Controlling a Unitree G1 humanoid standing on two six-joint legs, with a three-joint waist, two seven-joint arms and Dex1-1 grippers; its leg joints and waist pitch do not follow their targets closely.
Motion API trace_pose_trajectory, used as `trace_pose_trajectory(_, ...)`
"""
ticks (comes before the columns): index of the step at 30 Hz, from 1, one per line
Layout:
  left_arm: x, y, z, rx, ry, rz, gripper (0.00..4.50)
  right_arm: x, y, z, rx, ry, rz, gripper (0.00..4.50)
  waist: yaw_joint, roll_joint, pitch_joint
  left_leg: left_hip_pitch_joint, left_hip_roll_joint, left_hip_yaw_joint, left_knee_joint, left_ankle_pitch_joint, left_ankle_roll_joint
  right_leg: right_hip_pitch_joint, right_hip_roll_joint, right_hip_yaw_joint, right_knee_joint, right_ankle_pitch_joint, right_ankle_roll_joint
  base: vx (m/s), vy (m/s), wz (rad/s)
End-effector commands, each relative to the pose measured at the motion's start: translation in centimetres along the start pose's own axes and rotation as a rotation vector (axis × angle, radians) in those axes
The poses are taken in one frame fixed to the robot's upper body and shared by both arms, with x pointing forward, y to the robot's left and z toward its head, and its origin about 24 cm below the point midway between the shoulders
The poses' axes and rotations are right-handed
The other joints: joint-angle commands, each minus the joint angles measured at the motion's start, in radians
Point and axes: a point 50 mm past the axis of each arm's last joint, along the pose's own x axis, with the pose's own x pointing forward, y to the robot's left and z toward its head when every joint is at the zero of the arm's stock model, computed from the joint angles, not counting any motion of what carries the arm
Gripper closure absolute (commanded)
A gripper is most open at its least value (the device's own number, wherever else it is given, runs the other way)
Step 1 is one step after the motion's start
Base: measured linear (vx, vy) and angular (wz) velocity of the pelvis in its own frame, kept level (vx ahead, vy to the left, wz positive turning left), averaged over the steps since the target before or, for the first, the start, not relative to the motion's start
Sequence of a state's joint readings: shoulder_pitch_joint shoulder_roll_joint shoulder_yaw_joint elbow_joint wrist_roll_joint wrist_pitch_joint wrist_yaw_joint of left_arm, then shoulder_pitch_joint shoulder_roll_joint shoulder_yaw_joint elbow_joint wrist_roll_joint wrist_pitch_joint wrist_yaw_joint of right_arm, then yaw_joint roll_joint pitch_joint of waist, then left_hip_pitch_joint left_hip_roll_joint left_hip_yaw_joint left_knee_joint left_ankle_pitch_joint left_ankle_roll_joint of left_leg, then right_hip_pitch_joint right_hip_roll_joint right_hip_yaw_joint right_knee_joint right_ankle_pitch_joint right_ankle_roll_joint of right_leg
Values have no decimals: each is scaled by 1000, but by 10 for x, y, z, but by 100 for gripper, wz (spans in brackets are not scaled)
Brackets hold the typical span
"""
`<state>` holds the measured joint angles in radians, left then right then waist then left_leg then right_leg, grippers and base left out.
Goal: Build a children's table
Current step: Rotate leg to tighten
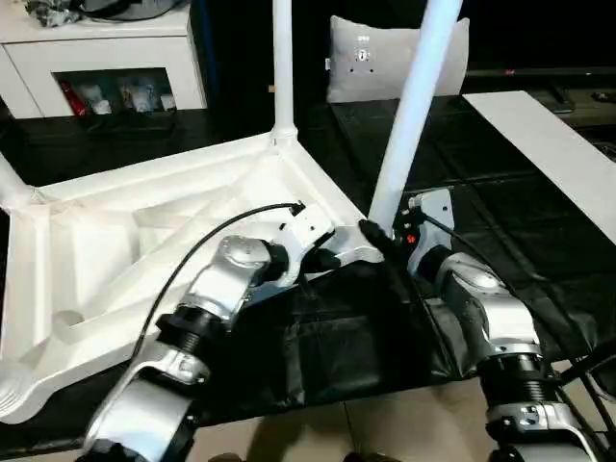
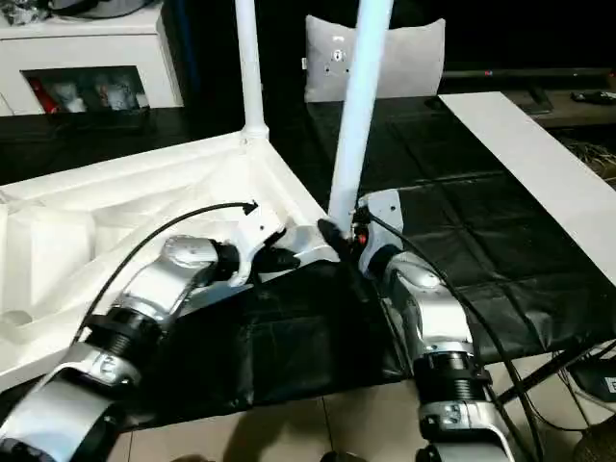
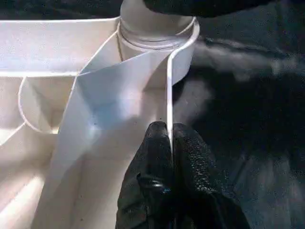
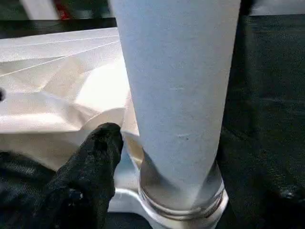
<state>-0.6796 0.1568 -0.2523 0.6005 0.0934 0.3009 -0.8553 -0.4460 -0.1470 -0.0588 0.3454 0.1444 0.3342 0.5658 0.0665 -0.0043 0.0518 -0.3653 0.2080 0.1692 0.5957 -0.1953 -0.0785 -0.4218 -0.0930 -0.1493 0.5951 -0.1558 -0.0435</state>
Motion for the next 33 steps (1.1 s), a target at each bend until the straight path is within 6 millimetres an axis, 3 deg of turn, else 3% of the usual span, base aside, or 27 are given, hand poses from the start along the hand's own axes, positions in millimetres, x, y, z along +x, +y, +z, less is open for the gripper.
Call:
trace_pose_trajectory(1, -6, 1, 21, 78, -106, -31, 450, 0, 12, 7, -22, -43, 127, 95, 12, -8, -78, 0, 21, -1, -55, -77, 103, 85, -67, 65, -69, -205, -147, 0, 0, 0)
trace_pose_trajectory(6, -19, 4, 10, 150, -73, -159, 450, -21, 0, 8, -101, -6, 330, 44, 22, -8, -75, 4, 25, -2, -57, -114, 85, 81, -66, 66, -72, -244, -137, 0, 0, 0)
trace_pose_trajectory(9, -24, 6, 6, 177, -49, -207, 450, -30, -3, 7, -132, 25, 401, 28, 31, -7, -75, 6, 27, -1, -56, -115, 91, 81, -68, 69, -69, -231, -137, 0, 0, 0)
trace_pose_trajectory(12, -34, 4, 1, 238, -25, -350, 450, -43, -8, 6, -191, 96, 541, 28, 38, -9, -75, 8, 28, -1, -57, -125, 85, 80, -68, 67, -73, -259, -138, 0, 0, 0)
trace_pose_trajectory(14, -38, 3, -3, 269, 0, -414, 450, -49, -9, 5, -214, 142, 627, 28, 54, -7, -75, 11, 30, 1, -55, -131, 86, 76, -68, 67, -70, -260, -139, 0, 0, 0)
trace_pose_trajectory(18, -43, 0, -8, 318, 37, -521, 450, -57, -6, 2, -207, 201, 763, 28, 69, -7, -75, 12, 35, 0, -57, -138, 81, 76, -70, 68, -67, -252, -146, 0, 0, 0)
trace_pose_trajectory(22, -44, -4, -10, 342, 68, -597, 450, -60, -4, -3, -186, 242, 834, 72, 80, -9, -74, 15, 36, 0, -59, -151, 65, 75, -73, 68, -70, -289, -140, 0, 0, 0)
trace_pose_trajectory(33, -45, -9, -9, 382, 67, -687, 450, -59, 3, -9, -153, 276, 941, 165, 79, -13, -71, 16, 32, -1, -62, -167, 53, 77, -72, 64, -85, -388, -91, 0, 0, 0)
